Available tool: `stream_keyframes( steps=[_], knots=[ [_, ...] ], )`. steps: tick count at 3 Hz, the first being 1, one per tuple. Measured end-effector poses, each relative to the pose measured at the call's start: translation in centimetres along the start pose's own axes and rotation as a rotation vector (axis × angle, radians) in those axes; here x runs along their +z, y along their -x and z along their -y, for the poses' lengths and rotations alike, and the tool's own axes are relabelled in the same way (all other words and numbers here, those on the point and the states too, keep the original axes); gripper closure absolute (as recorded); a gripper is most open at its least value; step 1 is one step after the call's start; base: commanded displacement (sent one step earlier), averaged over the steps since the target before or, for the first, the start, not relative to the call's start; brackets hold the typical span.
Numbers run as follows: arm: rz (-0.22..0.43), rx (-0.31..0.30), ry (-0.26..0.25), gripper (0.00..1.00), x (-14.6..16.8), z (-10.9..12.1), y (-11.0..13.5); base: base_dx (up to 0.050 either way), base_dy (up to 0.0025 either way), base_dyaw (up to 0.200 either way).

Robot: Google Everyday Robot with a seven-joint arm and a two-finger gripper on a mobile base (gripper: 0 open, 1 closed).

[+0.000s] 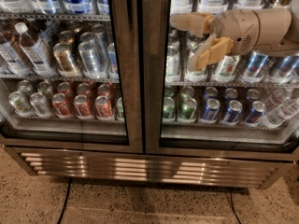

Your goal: Open right fridge door

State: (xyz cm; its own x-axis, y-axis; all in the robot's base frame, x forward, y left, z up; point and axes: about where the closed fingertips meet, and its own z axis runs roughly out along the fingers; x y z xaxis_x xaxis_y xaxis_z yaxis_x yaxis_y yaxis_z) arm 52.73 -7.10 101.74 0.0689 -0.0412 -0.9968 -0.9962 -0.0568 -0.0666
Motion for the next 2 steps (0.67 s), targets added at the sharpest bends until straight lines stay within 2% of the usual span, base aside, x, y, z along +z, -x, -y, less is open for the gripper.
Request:
stream_keyframes(
  steps=[1, 2],
  knots=[
    [0.0, 0.0, 0.0, 0.0, 0.0, 0.0, 0.0, 0.0, -0.00002, -0.2],
    [-0.001, -0.011, 0.023, 0.0, 1.1, -2.3, -0.2, 0.0, 0.0, 0.0]
  ],
)
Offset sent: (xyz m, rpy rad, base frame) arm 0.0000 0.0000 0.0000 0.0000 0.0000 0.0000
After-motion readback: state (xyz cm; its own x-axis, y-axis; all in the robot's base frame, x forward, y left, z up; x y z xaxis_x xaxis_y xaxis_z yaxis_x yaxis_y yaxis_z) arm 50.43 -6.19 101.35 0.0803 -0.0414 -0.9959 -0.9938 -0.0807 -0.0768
